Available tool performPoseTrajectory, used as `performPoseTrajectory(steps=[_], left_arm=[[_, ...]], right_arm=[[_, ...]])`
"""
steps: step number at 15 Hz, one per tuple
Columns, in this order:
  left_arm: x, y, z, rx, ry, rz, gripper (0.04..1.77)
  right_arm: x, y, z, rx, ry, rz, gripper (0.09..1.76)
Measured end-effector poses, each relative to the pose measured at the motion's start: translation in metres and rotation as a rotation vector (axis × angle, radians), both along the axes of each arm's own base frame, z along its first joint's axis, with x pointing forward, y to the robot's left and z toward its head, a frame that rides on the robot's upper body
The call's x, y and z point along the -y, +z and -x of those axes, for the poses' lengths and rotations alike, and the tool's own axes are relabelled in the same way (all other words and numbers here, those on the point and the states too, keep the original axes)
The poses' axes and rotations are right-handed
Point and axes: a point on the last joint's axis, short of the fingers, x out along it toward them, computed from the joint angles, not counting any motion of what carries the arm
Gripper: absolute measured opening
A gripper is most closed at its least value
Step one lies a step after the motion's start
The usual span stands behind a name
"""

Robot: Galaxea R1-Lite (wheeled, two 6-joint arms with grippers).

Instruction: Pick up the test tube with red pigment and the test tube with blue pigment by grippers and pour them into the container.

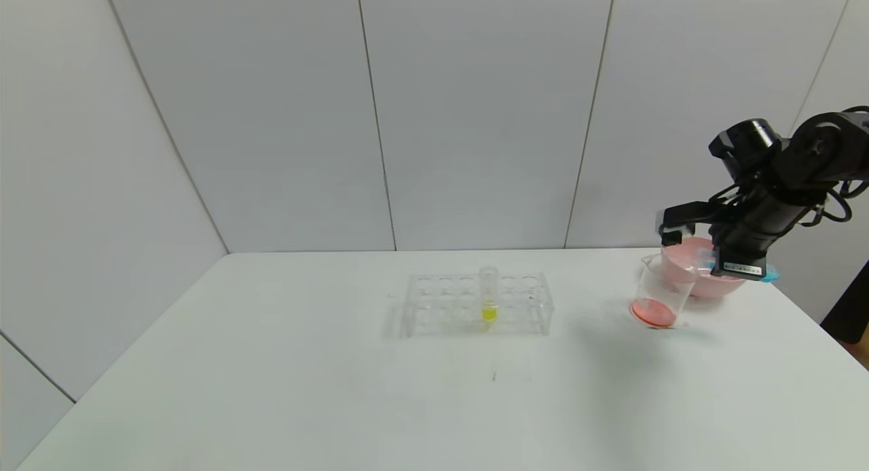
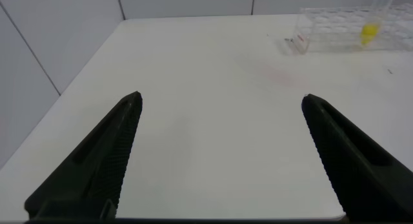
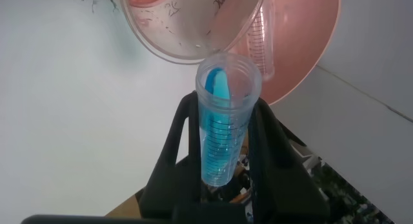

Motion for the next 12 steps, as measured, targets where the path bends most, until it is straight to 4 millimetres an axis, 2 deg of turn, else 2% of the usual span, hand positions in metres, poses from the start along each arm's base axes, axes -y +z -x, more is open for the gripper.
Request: performPoseTrajectory(steps=[7, 12], left_arm=[[0.0, 0.0, 0.0, 0.0, 0.0, 0.0, 1.76], [0.0, 0.0, 0.0, 0.0, 0.0, 0.0, 1.76]], right_arm=[[-0.012, -0.009, -0.007, -0.015, 0.008, 0.126, 0.49], [-0.016, -0.007, -0.011, 0.011, 0.031, 0.216, 0.49]])
